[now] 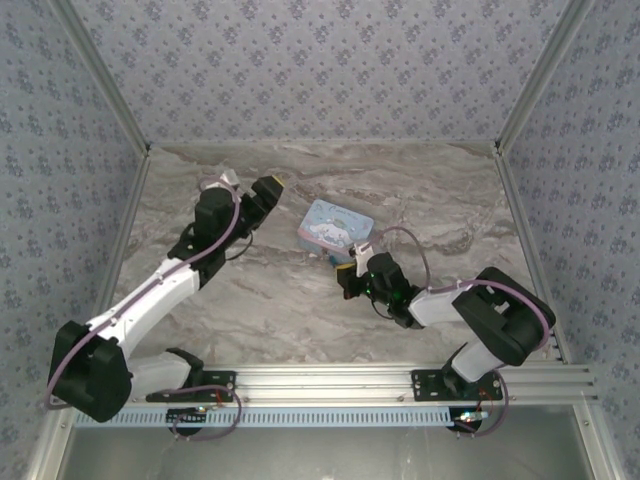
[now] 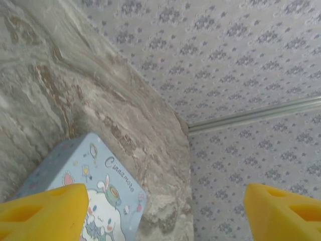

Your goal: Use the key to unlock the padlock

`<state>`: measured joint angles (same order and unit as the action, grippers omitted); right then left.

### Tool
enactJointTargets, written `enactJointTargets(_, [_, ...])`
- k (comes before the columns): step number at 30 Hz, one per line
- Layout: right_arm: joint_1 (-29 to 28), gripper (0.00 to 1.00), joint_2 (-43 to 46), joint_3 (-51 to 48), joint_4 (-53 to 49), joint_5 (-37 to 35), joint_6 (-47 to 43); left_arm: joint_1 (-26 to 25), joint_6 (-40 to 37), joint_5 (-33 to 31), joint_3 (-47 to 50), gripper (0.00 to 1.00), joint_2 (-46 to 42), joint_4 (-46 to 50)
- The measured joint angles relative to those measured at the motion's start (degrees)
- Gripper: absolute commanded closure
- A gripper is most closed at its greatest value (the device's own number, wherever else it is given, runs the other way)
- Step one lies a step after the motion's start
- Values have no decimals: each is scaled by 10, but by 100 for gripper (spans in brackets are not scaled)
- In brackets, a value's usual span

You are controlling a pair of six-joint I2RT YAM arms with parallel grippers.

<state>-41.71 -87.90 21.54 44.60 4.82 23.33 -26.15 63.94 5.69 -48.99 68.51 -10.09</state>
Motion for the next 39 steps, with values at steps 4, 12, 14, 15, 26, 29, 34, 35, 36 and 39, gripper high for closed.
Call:
enactJointTargets(4, [15, 100, 2, -9, 14, 24, 51, 26, -60, 16, -56, 20, 16, 65])
enactJointTargets(12, [48, 100, 2, -16, 23, 71, 165, 30, -129, 67, -70, 24, 99, 130])
enactJointTargets(14, [58, 100, 2, -16, 16, 86, 189, 30, -132, 80, -64, 24, 120, 129])
enactJointTargets(15, [62, 100, 2, -15, 10, 93, 199, 30, -134, 86, -61, 25, 130, 129])
enactJointTargets(26, [95, 100, -32, -13, -5, 154, 289, 18, -143, 130, -89, 27, 238, 107])
enactJointTargets(29, [98, 98, -49, -11, -3, 162, 301, 12, -149, 143, -119, 27, 279, 103])
enactJointTargets(34, [100, 89, -55, -10, -3, 165, 309, 3, -160, 172, -169, 29, 338, 100])
enactJointTargets(35, [100, 87, -55, -10, -3, 165, 309, 2, -162, 175, -176, 28, 348, 101])
enactJointTargets(36, [100, 84, -55, -10, -5, 165, 310, 1, -165, 178, -183, 29, 356, 101])
enactJointTargets(39, [104, 76, -53, -10, -11, 165, 311, -2, -170, 186, -199, 29, 378, 101])
